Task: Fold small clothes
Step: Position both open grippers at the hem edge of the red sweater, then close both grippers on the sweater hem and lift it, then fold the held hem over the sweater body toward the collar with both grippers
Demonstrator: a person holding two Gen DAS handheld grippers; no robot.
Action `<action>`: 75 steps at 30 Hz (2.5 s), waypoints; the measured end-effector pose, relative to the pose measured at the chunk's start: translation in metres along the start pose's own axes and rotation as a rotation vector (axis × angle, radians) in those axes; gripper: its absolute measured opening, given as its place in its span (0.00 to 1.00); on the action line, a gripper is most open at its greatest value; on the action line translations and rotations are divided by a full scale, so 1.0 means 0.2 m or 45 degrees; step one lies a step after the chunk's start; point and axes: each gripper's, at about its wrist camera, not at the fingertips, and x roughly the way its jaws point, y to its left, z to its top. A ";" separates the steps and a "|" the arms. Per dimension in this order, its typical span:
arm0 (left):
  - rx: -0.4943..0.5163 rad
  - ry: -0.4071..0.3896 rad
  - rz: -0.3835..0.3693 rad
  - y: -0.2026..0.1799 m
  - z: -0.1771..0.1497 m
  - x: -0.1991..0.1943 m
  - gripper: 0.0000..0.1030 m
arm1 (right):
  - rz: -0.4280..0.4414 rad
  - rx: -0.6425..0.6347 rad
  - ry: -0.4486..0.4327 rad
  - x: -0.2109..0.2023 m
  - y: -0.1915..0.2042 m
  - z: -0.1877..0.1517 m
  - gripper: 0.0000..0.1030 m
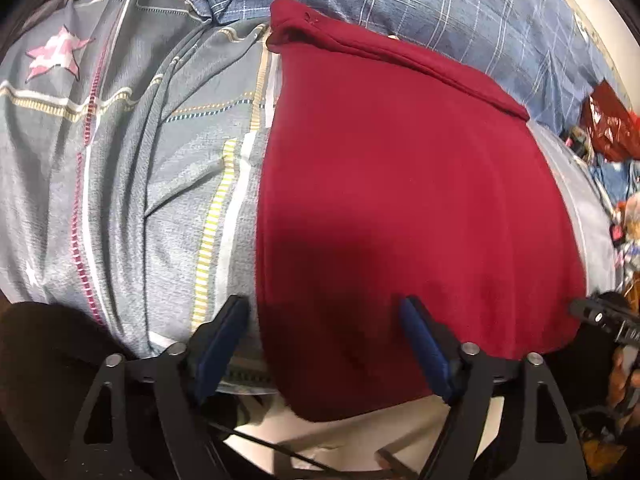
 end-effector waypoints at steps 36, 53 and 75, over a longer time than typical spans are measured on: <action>0.005 -0.251 -0.141 0.06 0.10 -0.27 0.08 | 0.391 -0.066 -0.274 -0.14 0.15 0.12 0.13; -0.035 -0.545 -0.125 0.10 0.19 -0.46 0.09 | 0.236 -0.125 -0.662 -0.43 0.26 0.42 0.12; 0.051 -0.613 0.052 -0.10 0.62 -0.26 0.09 | -0.035 -0.220 -0.766 -0.38 0.31 0.72 0.11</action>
